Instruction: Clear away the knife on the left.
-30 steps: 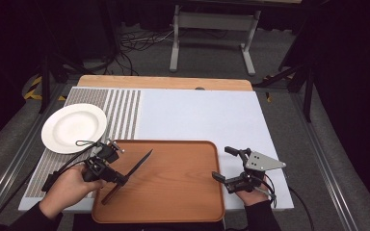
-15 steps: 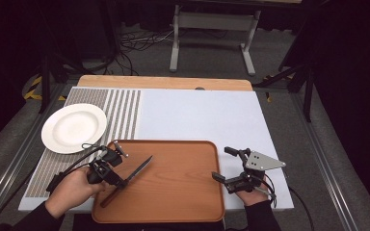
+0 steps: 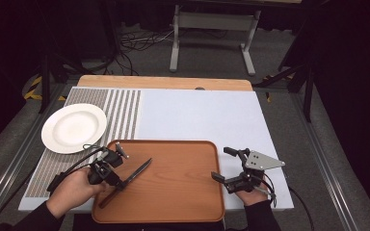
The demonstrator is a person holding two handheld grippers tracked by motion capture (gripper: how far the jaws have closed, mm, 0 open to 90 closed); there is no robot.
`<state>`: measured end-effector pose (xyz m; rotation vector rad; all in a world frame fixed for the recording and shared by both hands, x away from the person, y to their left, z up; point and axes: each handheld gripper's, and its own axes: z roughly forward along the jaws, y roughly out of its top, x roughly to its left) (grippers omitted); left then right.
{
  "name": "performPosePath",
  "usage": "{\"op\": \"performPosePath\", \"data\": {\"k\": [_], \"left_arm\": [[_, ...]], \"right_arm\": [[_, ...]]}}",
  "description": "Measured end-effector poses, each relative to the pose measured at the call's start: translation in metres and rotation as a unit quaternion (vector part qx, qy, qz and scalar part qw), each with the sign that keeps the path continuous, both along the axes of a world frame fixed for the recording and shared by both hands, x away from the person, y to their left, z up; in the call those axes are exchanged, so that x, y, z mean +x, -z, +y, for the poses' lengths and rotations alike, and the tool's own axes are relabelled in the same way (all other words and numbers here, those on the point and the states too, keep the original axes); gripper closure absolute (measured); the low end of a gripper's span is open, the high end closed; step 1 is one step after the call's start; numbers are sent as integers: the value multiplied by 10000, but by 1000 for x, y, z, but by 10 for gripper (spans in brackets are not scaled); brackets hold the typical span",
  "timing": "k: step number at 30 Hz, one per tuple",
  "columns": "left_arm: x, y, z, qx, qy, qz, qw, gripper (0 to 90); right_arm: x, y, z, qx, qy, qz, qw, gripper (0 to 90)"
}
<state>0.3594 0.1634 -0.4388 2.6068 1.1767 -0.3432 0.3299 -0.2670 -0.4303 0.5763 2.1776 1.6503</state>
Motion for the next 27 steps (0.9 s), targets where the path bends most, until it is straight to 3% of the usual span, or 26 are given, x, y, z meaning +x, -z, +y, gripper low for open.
{"op": "performPosePath", "data": {"k": [15,17,19,20,21,22,23,27], "left_arm": [[-1,1,0,-71,18,17,10000,759],[-1,0,1,-116,10,-107,9999,683],[-1,-1,2,-224,13,-103,9997,610],[-1,-2,2,-324,24,-108,9994,507],[-1,-3,3,-489,49,-277,9984,462],[-1,-3,3,-489,49,-277,9984,413],[-2,-5,4,-558,134,-422,9975,413],[-3,-9,4,-685,249,-765,9944,256]], "right_arm": [[0,0,0,-19,-7,15,10000,42],[0,1,0,-21,-5,24,10000,43],[0,1,0,-24,-8,34,10000,43],[0,1,0,-27,-11,21,10000,42],[0,1,0,-27,-11,20,10000,43],[0,1,0,-27,-11,20,10000,43],[0,1,0,-27,-10,25,10000,42],[0,1,0,-21,-19,17,10000,43]]}}
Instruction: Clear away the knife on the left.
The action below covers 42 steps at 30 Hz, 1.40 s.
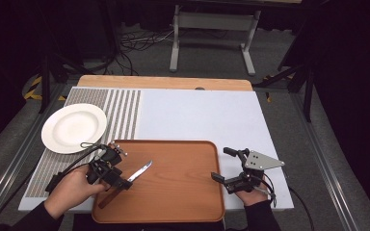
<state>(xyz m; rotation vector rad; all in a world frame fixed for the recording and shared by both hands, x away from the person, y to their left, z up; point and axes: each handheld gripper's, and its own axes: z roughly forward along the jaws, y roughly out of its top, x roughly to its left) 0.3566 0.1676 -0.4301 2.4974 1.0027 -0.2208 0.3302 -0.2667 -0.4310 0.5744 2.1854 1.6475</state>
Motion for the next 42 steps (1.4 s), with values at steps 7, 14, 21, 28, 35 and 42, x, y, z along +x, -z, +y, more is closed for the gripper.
{"op": "performPosePath", "data": {"k": [7,14,21,28,35,42], "left_arm": [[0,-4,-1,-19,373,-530,9979,126],[-5,-13,-6,-96,1074,-1138,9876,233],[-7,-15,-10,-38,1367,-1238,9828,734],[-6,-8,-15,103,1787,-1182,9767,900],[-2,-2,-21,265,2017,-1109,9728,900],[-5,5,-31,501,2499,-1060,9611,900]], "right_arm": [[0,0,0,-10,-1,-2,10000,42],[0,0,0,-18,0,0,10000,43],[0,0,0,-29,2,-4,10000,42],[0,0,0,-23,4,-2,10000,42],[1,1,1,-23,7,6,10000,43],[1,1,1,-27,10,15,10000,43]]}}
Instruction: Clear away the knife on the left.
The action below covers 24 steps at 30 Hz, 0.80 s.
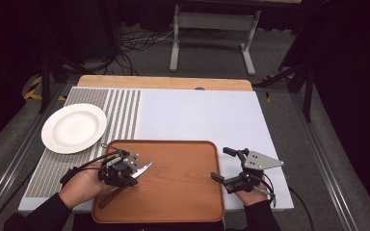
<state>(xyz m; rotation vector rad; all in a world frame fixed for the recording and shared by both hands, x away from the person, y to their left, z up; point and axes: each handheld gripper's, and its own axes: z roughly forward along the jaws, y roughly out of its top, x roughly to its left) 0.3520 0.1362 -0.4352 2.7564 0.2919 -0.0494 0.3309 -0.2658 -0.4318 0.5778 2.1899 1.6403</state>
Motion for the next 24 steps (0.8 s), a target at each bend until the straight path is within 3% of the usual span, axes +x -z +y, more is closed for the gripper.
{"op": "performPosePath", "data": {"k": [9,24], "left_arm": [[1,3,-5,250,234,54,9994,900],[1,2,-3,416,110,-63,9991,900]], "right_arm": [[0,0,0,-13,5,7,10000,43],[0,0,-1,-13,-1,5,10000,43]]}}
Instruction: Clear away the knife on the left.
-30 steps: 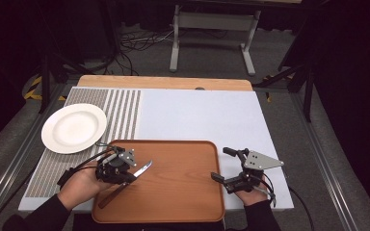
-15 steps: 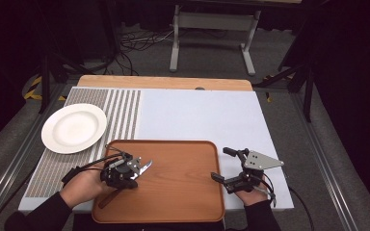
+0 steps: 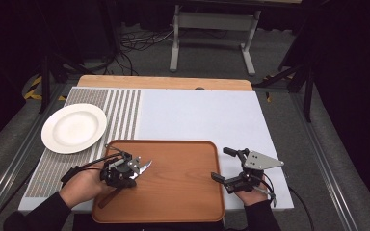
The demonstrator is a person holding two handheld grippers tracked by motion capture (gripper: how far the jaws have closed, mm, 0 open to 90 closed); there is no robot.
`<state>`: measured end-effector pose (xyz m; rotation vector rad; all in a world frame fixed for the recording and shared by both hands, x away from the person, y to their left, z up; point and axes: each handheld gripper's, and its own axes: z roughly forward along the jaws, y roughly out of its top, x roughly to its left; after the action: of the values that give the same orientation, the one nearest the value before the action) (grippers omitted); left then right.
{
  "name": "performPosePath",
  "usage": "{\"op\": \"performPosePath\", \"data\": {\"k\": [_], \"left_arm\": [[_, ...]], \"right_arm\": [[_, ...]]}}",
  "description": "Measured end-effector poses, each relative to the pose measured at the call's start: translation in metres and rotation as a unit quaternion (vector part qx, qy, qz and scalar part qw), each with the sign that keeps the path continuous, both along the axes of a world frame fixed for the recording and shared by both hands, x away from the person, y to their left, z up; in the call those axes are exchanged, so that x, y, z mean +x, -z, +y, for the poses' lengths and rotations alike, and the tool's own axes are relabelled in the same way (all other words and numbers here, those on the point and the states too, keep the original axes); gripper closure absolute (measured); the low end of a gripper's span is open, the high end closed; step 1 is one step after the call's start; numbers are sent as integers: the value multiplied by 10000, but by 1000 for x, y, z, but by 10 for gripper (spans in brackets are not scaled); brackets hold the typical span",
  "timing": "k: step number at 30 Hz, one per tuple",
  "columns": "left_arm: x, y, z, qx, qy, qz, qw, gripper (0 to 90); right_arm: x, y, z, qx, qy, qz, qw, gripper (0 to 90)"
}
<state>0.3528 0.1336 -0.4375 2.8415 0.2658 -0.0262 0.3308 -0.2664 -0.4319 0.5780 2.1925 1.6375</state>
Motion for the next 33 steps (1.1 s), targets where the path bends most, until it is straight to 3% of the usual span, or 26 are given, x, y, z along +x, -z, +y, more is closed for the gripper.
{"op": "performPosePath", "data": {"k": [33], "left_arm": [[13,2,33,21,-637,84,9979,900]], "right_arm": [[1,1,1,-19,-7,15,10000,43]]}}
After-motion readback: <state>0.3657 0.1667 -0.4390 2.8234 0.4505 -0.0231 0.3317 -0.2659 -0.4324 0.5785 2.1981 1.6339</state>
